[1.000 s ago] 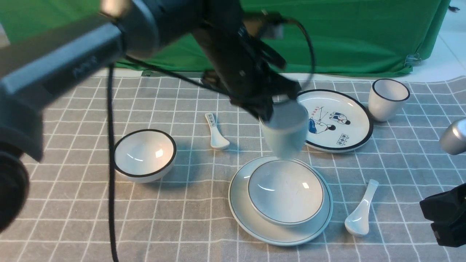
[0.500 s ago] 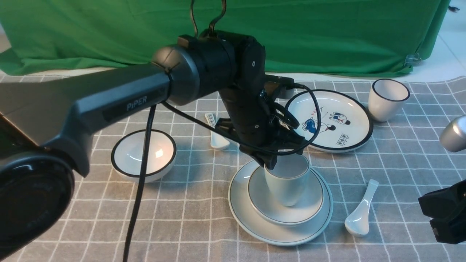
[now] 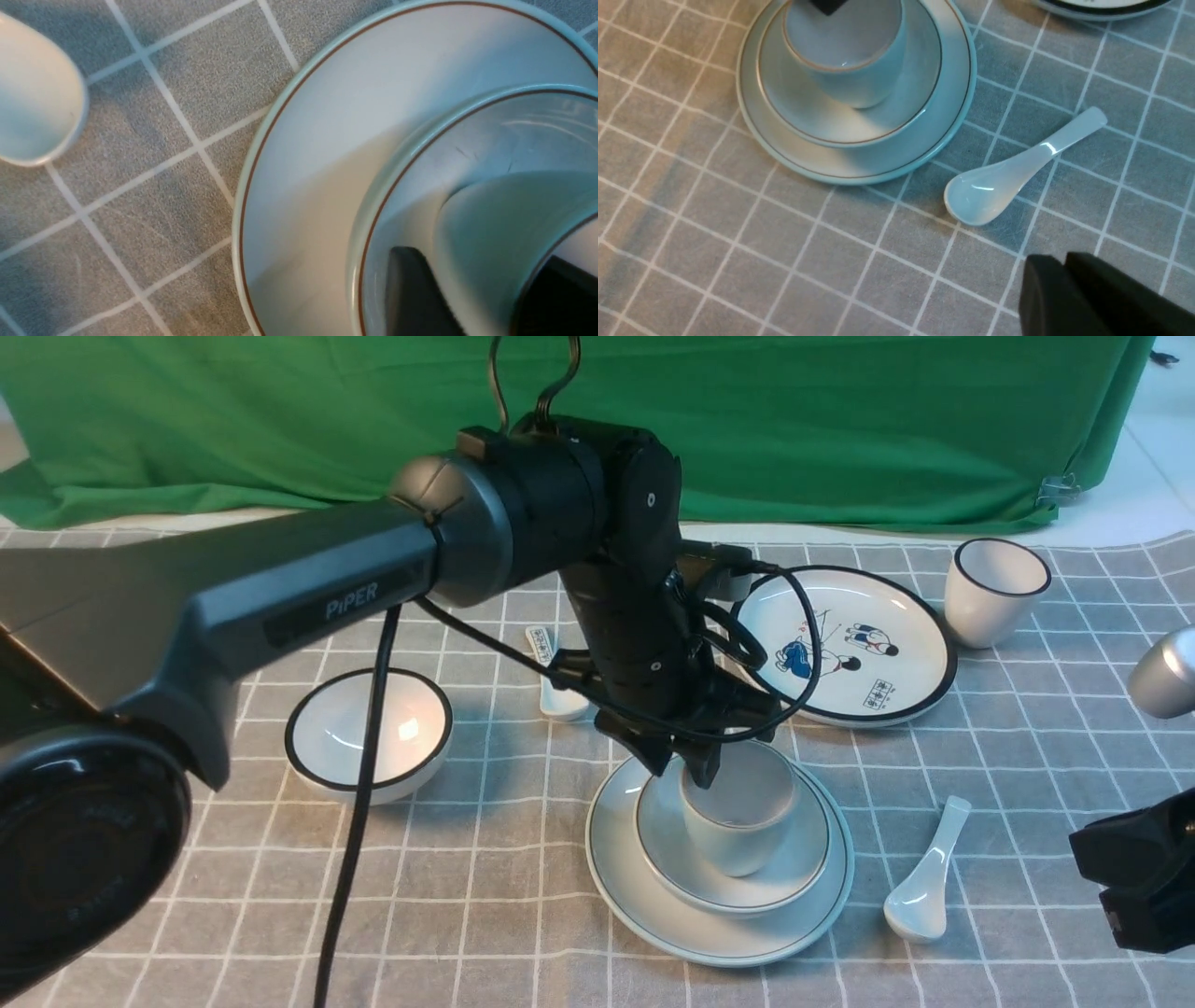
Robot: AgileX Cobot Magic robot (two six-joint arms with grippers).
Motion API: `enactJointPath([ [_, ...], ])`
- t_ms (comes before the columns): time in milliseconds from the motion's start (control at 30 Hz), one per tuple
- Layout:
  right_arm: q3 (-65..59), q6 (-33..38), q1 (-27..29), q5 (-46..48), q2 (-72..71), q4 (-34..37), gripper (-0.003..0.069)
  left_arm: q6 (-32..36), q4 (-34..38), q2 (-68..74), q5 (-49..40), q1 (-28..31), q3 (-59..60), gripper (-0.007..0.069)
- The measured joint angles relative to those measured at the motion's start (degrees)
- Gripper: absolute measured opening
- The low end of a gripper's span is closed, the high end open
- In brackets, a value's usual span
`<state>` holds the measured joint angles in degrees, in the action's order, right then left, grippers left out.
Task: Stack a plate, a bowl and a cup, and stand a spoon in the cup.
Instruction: Use the left arm to put the blue teacup into the blue rice bowl in the middle, then use the right arm to grab a blue soup spoon
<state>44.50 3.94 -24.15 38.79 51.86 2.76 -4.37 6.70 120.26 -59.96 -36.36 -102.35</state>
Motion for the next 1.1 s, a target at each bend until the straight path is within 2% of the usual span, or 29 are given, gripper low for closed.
enactJointPath([
  [100,0.0,-3.4,0.0,-0.6,0.0,-4.2,0.0087,0.0,0.0,-1.0,0.0,0.0,0.0,0.0392],
  [167,0.4,-11.4,0.1,0.2,0.4,-11.7,0.0087,0.0,-0.5,-3.2,0.0,0.0,0.0,0.0440],
  [200,1.0,-15.2,0.8,1.7,1.4,-15.3,0.0087,0.0,-0.9,-4.9,0.0,0.0,0.0,0.0449],
  [267,1.9,-17.4,2.2,3.8,3.2,-17.4,0.0087,0.0,-1.3,-6.7,-0.1,0.0,0.0,0.0446],
  [367,3.3,-17.6,6.9,6.1,7.6,-17.1,0.0087,0.0,-2.6,-10.2,-0.8,0.0,0.0,0.0375],
  [400,4.2,-15.2,10.1,6.7,11.3,-14.4,0.0087,0.0,-3.0,-12.3,-1.1,0.0,0.3,0.0300],
  [433,4.4,-14.8,11.6,6.7,12.3,-13.9,0.0087,0.0,-3.1,-13.3,-1.1,0.0,0.7,0.0262],
  [467,5.3,-11.2,14.6,7.1,15.3,-8.7,0.0087,0.0,-3.4,-15.7,-1.0,0.0,1.9,0.0164],
  [500,5.9,-7.7,17.5,7.2,18.2,-4.7,0.0087,0.0,-3.7,-17.5,-0.7,0.0,3.2,0.0103],
  [567,7.2,-3.1,20.7,7.4,22.6,2.7,0.0092,0.0,-4.3,-21.1,1.0,0.0,7.0,0.0042],
  [600,7.3,-2.3,21.2,7.4,23.5,3.3,0.0092,0.0,-4.3,-21.5,1.0,0.0,7.0,0.0038],
  [633,8.9,0.1,22.1,7.1,27.9,7.2,0.0120,0.0,-4.7,-25.7,3.7,0.0,12.3,0.0015],
  [667,9.2,0.2,22.1,6.9,28.3,7.4,0.0124,-0.1,-4.7,-26.6,4.7,0.0,14.1,0.0013],
  [733,10.4,1.1,21.7,5.7,31.3,8.7,0.0176,-0.3,-4.9,-30.1,7.4,0.0,18.7,0.0008],
  [800,12.1,1.5,20.8,3.5,34.4,9.1,0.0276,-1.2,-5.2,-34.1,11.5,0.0,25.6,0.0008],
  [867,14.6,1.5,18.8,0.2,39.7,9.5,0.0429,-4.5,-6.2,-40.6,16.6,0.0,34.9,0.0008],
  [933,16.5,1.1,17.2,-1.1,44.1,9.6,0.0515,-7.8,-8.1,-45.0,19.9,0.0,41.8,0.0008],
  [1000,18.2,1.0,16.3,-2.3,47.5,9.6,0.0556,-10.8,-10.3,-48.3,21.6,0.0,47.0,0.0008],
  [1100,20.1,-0.2,15.4,-3.6,52.1,9.6,0.0563,-14.1,-12.4,-51.6,21.8,0.0,50.6,0.0008],
])
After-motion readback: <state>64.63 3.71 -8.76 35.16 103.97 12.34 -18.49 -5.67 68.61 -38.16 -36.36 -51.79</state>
